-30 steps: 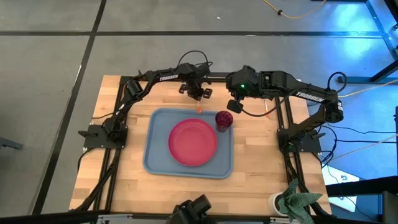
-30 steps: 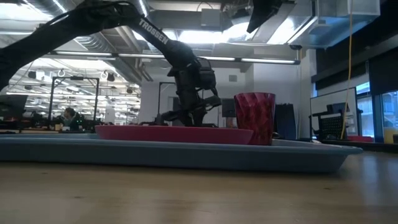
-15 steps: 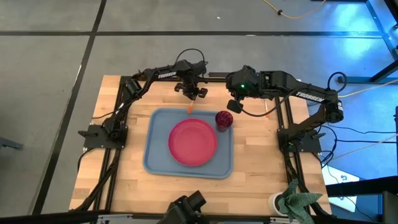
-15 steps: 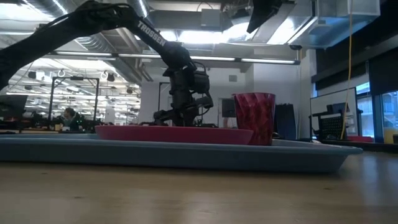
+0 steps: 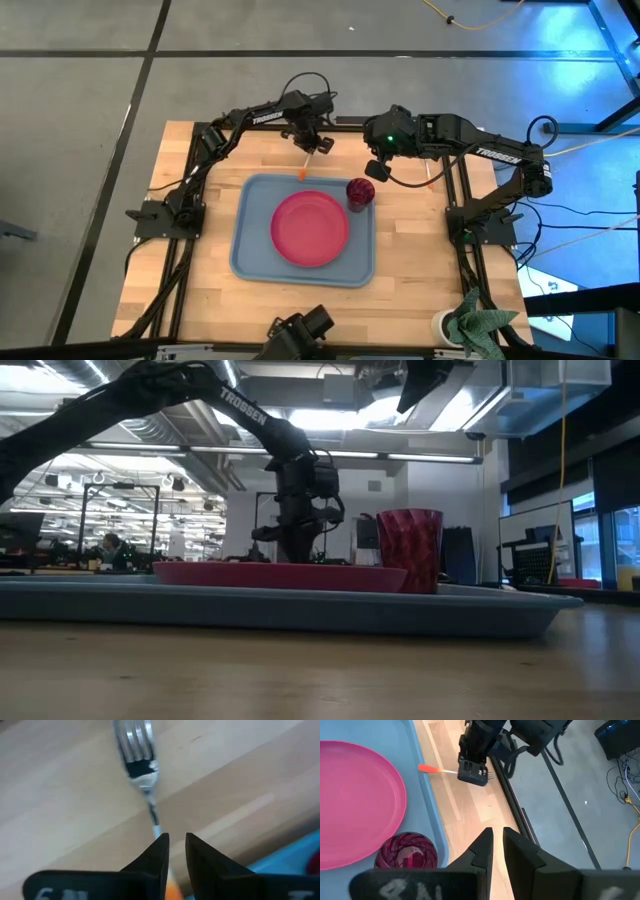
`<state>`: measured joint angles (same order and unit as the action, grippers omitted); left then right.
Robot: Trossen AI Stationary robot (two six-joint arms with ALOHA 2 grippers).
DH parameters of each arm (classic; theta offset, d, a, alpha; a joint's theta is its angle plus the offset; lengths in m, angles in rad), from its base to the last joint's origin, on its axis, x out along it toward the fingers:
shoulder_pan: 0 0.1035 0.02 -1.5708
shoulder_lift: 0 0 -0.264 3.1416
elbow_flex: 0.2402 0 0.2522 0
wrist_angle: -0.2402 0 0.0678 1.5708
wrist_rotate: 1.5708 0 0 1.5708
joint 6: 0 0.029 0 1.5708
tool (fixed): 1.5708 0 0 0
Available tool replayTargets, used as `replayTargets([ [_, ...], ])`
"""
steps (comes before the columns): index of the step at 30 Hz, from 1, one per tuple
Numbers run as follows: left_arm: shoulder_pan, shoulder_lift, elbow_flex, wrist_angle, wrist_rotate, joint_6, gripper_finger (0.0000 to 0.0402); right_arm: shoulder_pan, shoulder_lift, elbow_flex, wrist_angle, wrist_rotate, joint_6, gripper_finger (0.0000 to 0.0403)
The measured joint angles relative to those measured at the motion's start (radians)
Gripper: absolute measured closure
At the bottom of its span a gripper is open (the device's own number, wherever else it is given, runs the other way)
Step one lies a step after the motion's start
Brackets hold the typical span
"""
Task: Pick and place plate/cup/fork/spoon on tray
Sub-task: Put the orange fork on the blue serving tray to the left of the red plate
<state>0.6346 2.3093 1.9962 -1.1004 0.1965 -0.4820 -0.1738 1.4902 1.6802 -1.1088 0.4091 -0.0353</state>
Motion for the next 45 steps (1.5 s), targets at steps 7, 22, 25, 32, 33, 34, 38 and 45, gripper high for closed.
replayTargets([
  [7, -0.001, 0.000, 0.000, -0.066, -0.066, 0.028, 0.0344, 0.000, 0.000, 0.000, 0.000, 0.001, 0.000, 0.0353],
  [22, -0.013, 0.010, 0.000, -0.018, -0.054, 0.074, 0.0344, -0.001, 0.000, 0.000, 0.000, 0.009, 0.000, 0.0353],
  [25, -0.015, 0.010, 0.000, -0.012, -0.052, 0.073, 0.0344, -0.001, 0.000, 0.000, 0.001, 0.010, 0.000, 0.0353],
  [32, -0.013, 0.010, 0.000, -0.013, -0.055, 0.074, 0.0344, -0.001, 0.000, 0.000, 0.006, 0.010, 0.000, 0.0353],
  [33, -0.013, 0.010, 0.000, -0.013, -0.055, 0.074, 0.0344, -0.001, 0.000, 0.000, 0.006, 0.010, 0.000, 0.0353],
  [34, -0.014, 0.011, 0.000, -0.013, -0.055, 0.073, 0.0344, -0.001, 0.000, 0.000, 0.006, 0.010, 0.000, 0.0353],
  [38, -0.017, 0.037, 0.000, -0.018, -0.052, 0.069, 0.0344, -0.001, 0.000, 0.000, 0.007, 0.010, 0.000, 0.0353],
  [45, -0.019, 0.050, 0.000, 0.002, -0.044, 0.068, 0.0344, -0.004, 0.000, 0.000, 0.008, 0.010, 0.000, 0.0353],
])
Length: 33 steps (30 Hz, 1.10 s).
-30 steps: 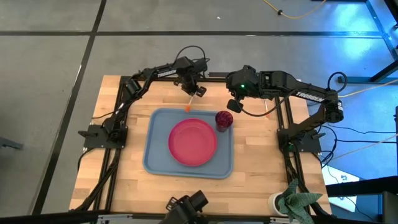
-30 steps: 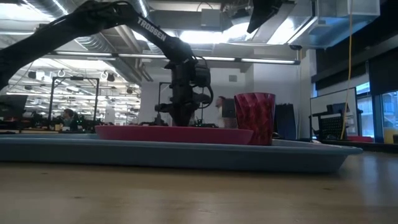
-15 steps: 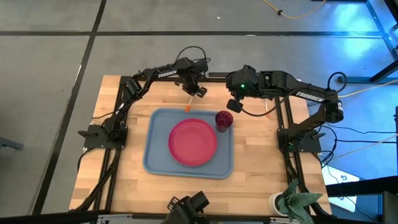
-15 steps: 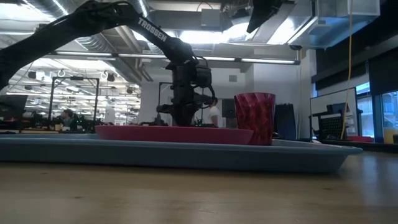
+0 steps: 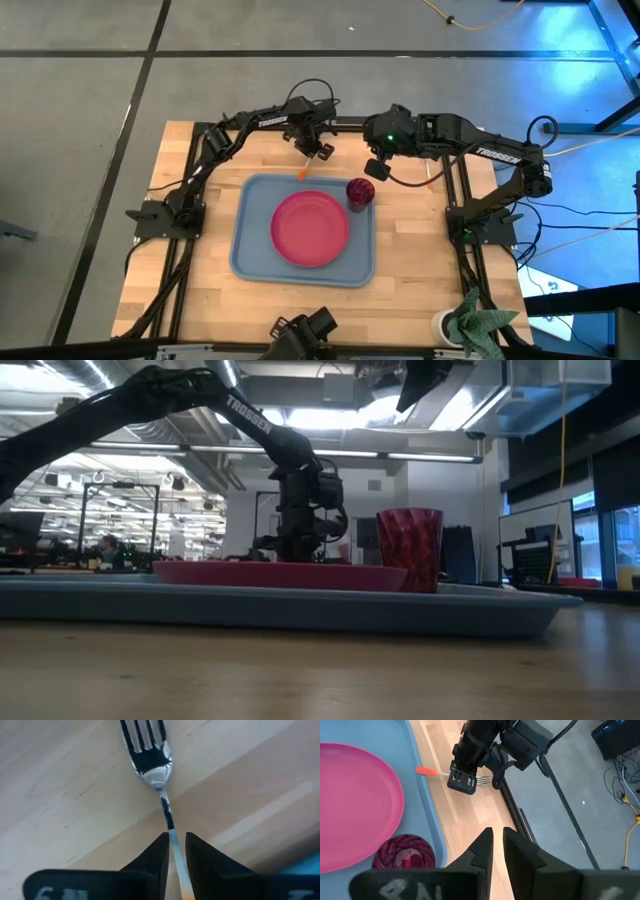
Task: Pick and place plate/cup/fork/spoon on tray
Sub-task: Put the orange fork on the blue serving tray to the left of the red plate
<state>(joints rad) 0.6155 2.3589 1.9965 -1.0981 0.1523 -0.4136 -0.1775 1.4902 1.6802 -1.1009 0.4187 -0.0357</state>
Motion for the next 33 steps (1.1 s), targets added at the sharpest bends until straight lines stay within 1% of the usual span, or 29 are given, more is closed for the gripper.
replayTargets([
  [8, 0.015, 0.007, 0.000, -0.024, -0.011, -0.003, 0.0344, -0.003, 0.000, 0.000, 0.000, 0.000, 0.000, 0.0353],
  [11, 0.020, 0.034, 0.000, -0.029, 0.021, -0.003, 0.0344, -0.003, 0.000, 0.000, 0.000, 0.000, 0.000, 0.0353],
  [18, 0.032, 0.032, 0.001, -0.014, 0.040, -0.002, 0.0344, -0.003, 0.000, 0.000, 0.001, 0.036, 0.000, 0.0353],
  [24, 0.035, 0.032, 0.001, -0.014, 0.015, 0.060, 0.0346, -0.003, 0.000, 0.000, 0.009, 0.058, 0.001, 0.0353],
  [27, 0.032, 0.032, 0.001, -0.014, 0.000, 0.073, 0.0357, -0.003, 0.000, 0.000, 0.011, 0.060, 0.001, 0.0353],
  [31, 0.030, 0.032, 0.001, -0.016, -0.001, 0.123, 0.0390, -0.003, 0.000, 0.000, 0.013, 0.060, 0.000, 0.0353],
  [33, 0.030, 0.032, 0.001, -0.017, -0.001, 0.133, 0.0393, -0.003, 0.000, 0.000, 0.012, 0.060, -0.001, 0.0353],
])
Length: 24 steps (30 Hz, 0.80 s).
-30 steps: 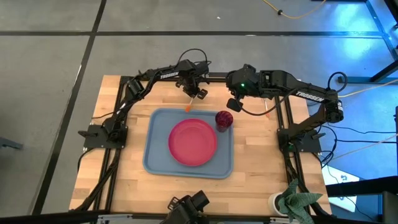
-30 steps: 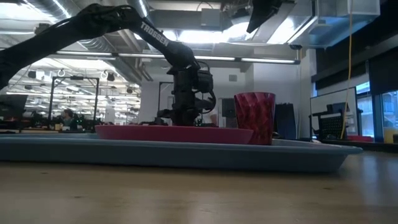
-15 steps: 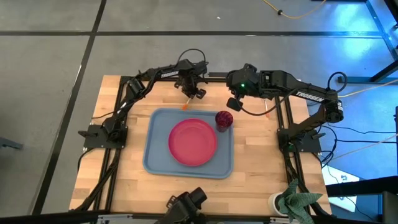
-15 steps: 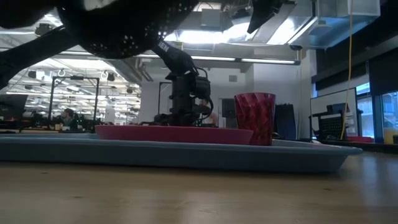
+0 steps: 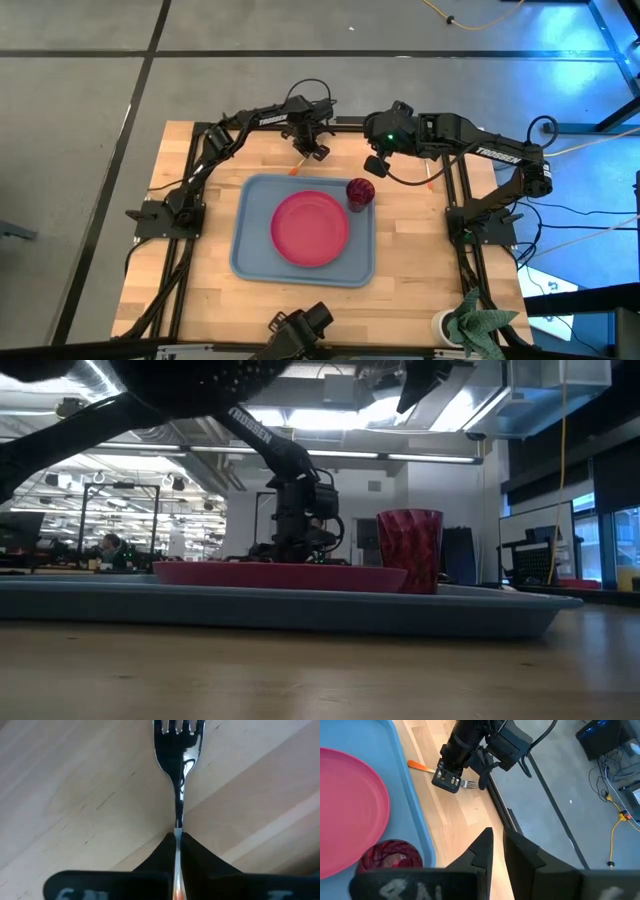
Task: Pick and place plate/cup/fork/spoon on tray
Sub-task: Put the orange fork on the blue serving tray to the left of the red plate
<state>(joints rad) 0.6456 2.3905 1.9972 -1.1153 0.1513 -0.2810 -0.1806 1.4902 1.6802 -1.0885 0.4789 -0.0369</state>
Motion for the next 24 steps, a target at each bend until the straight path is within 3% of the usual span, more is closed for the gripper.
replayTargets([
  [21, 0.000, -0.004, -0.001, -0.050, -0.014, 0.077, 0.0400, 0.000, 0.000, 0.000, 0.000, 0.000, -0.051, 0.0353],
  [24, -0.004, -0.027, -0.001, -0.051, -0.052, 0.083, 0.0401, 0.000, 0.000, 0.000, 0.000, 0.000, -0.051, 0.0353],
])
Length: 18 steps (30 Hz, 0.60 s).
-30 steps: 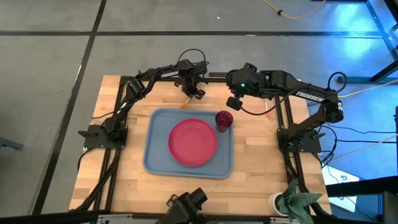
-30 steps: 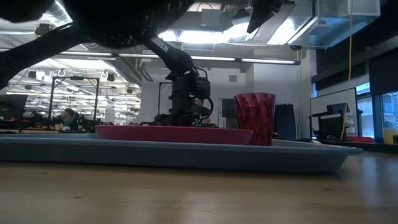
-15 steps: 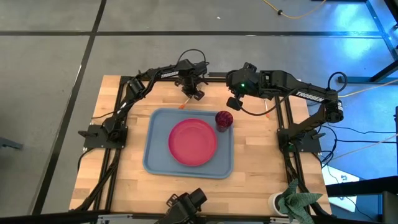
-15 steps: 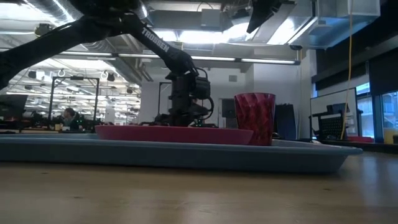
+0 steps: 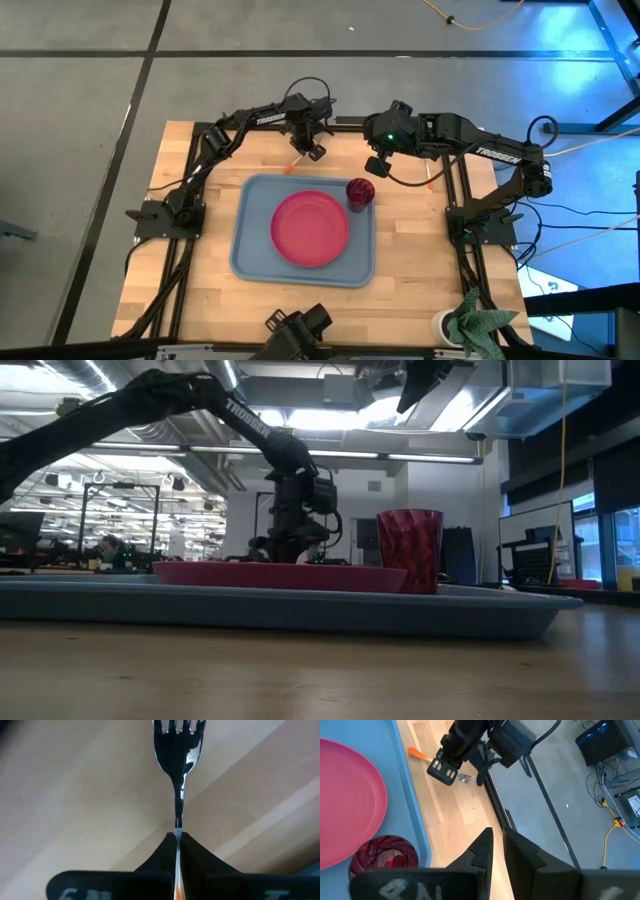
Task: Pick and place plate/cup/fork/spoon on tray
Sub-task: Put the orange fork on the blue serving tray to the left of the red plate
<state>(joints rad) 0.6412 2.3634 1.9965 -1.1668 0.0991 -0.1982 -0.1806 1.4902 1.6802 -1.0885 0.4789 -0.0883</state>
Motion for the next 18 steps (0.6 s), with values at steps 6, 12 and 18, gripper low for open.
replayTargets([
  [6, 0.002, -0.060, 0.000, -0.017, -0.022, 0.006, 0.0401, 0.000, 0.000, 0.000, 0.001, 0.000, -0.003, 0.0353],
  [12, -0.006, -0.110, 0.000, -0.104, -0.030, -0.028, 0.0401, 0.000, 0.000, 0.000, 0.003, 0.000, -0.001, 0.0353],
  [18, -0.027, -0.168, 0.000, -0.177, -0.031, -0.079, 0.0401, 0.000, 0.000, 0.000, 0.004, 0.000, 0.000, 0.0353],
])
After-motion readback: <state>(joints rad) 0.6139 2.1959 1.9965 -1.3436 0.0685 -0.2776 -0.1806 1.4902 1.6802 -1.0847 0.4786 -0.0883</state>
